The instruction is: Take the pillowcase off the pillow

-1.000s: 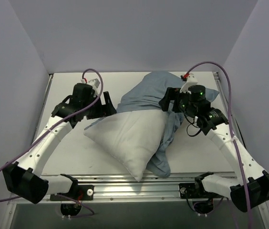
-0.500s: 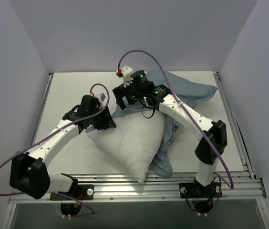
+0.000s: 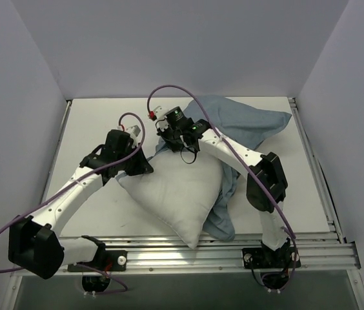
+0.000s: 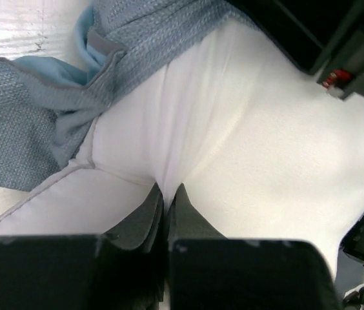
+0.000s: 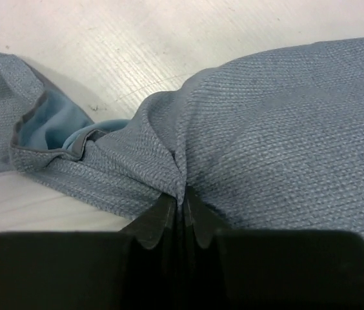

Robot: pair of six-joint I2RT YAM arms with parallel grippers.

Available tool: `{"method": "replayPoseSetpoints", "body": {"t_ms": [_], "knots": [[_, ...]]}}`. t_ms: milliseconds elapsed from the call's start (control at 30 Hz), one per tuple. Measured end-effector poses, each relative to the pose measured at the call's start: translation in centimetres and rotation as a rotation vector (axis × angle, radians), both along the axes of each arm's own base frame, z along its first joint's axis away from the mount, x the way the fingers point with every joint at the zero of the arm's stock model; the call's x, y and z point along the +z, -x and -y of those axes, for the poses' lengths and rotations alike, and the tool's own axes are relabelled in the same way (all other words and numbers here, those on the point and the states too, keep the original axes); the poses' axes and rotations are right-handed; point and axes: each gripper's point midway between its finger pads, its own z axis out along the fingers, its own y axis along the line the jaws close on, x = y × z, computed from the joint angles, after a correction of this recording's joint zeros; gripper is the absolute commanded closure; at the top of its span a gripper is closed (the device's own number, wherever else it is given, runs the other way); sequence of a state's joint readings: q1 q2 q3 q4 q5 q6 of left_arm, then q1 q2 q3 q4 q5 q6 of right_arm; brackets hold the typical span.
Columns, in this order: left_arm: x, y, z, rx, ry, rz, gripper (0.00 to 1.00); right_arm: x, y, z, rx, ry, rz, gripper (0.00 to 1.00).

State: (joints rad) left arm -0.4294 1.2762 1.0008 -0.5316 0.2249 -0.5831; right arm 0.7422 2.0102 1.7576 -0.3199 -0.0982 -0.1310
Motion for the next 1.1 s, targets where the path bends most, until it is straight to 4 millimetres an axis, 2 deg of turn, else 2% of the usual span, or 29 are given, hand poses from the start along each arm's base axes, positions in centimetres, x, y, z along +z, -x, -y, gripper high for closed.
{"method": "replayPoseSetpoints", "body": {"t_ms": [167,267,367,433,533,600,667,833,867,900,967,1000,1100], "knots": [[2.7,0.2,-0.8,0.013,-0.015,0.073,0.98,0.2,-2.2,2.3,-0.119,-0.016,0.003,1.00],[4.8,0.7,-1.5,0.026,-0.024,0.114,0.98,0.9,-4.7,5.0,-0.235,-0.037,0.012,1.00],[7.1,1.7,-2.7,0.049,-0.037,0.160,0.98,1.9,-7.9,9.9,-0.403,-0.057,0.017,1.00],[8.8,2.4,-3.6,0.069,-0.044,0.200,0.98,2.3,-9.8,14.5,-0.544,-0.065,0.003,1.00],[10.8,3.3,-4.5,0.092,-0.036,0.252,0.98,2.5,-11.1,20.2,-0.718,-0.088,-0.041,1.00],[11.4,3.9,-4.7,0.095,-0.028,0.263,0.98,2.8,-11.4,22.3,-0.792,-0.108,-0.062,1.00],[11.3,4.3,-4.9,0.098,-0.031,0.256,0.98,2.9,-11.3,23.0,-0.821,-0.124,-0.088,1.00],[9.7,4.0,-5.7,0.135,-0.080,0.225,0.97,2.5,-11.1,21.8,-0.790,-0.152,-0.110,1.00],[9.2,3.7,-5.9,0.146,-0.097,0.218,0.93,2.5,-11.1,21.5,-0.783,-0.154,-0.107,1.00],[8.7,3.3,-6.1,0.159,-0.117,0.209,0.80,2.6,-11.1,21.2,-0.775,-0.156,-0.100,0.97],[7.6,1.9,-6.6,0.182,-0.172,0.196,0.67,2.9,-11.3,20.5,-0.760,-0.163,-0.080,0.83],[7.0,1.2,-6.8,0.192,-0.199,0.191,0.50,3.2,-11.3,20.1,-0.748,-0.168,-0.065,0.67],[6.3,-0.7,-7.4,0.200,-0.272,0.191,0.19,4.7,-11.1,19.1,-0.720,-0.192,-0.027,0.46]]}}
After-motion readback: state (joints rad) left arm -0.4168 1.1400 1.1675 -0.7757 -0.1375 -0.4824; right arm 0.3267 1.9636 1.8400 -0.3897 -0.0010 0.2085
